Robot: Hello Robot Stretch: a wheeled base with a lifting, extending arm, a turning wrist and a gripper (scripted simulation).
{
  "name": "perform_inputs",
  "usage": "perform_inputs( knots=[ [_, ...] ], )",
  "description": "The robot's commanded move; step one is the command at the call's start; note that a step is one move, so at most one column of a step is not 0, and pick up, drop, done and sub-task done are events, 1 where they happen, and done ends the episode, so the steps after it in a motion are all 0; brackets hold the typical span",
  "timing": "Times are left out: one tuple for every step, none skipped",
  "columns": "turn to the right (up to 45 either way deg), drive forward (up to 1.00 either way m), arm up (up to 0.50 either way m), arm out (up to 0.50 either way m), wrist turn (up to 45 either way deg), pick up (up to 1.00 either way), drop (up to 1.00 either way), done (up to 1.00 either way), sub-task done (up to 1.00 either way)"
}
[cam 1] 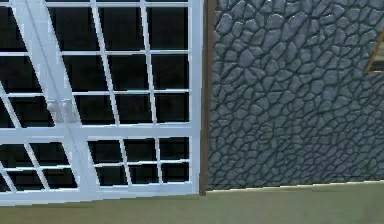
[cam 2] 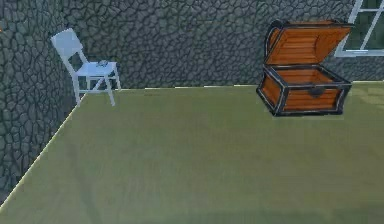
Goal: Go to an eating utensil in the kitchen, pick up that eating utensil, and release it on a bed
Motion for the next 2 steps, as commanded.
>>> perform_inputs(
  knots=[
    [-33.0, 0.0, 0.0, 0.0, 0.0, 0.0, 0.0, 0.0, 0.0],
    [0.0, 0.5, 0.0, 0.0, 0.0, 0.0, 0.0, 0.0, 0.0]
  ],
)
